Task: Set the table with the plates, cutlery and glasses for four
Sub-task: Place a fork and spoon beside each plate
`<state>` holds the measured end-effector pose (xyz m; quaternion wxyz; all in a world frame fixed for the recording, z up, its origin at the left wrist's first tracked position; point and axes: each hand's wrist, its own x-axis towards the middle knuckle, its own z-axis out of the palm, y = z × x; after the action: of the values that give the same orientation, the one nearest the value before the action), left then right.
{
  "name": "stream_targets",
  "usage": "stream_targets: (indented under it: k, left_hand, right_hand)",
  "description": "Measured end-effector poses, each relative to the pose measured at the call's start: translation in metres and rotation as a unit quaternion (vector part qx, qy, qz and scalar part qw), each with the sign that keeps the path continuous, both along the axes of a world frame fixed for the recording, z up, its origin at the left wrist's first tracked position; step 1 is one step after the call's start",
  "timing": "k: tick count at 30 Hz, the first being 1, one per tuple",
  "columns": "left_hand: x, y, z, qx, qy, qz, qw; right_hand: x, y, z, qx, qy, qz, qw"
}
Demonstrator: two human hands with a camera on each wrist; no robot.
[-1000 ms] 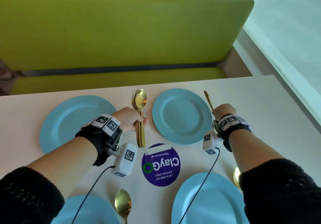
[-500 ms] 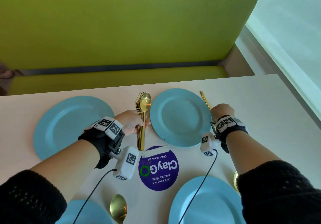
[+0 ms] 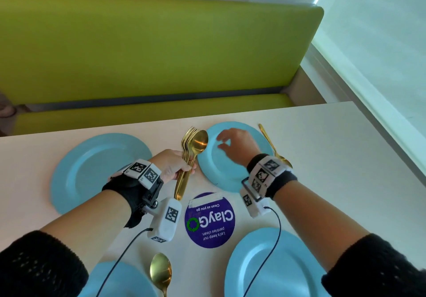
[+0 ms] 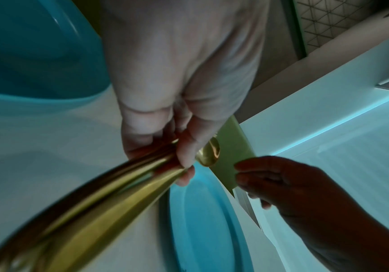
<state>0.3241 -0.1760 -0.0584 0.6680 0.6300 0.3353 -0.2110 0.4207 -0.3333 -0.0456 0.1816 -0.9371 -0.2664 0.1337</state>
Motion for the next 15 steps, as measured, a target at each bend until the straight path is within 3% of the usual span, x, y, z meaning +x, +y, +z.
stream_targets:
  k: [4,11,15]
  left_hand:
    - [-0.015,0.007,0.007,0.033,-0.003,-0.044,0.998]
    - [-0.057,0.028,0.025,0.058,0.018,-0.157,0.986]
    - [-0.079,0.039,0.03,0.042,0.035,-0.18,0.982]
  right_hand:
    - [-0.05,0.025,0.005,-0.051,-0.001,0.121,0.991]
    - [-0.108,0.048,0.015,-0.084,-0.003,0.177,0.981]
    - [-0.132,0.063,0.019,-0.082,-0.006,0.185,0.979]
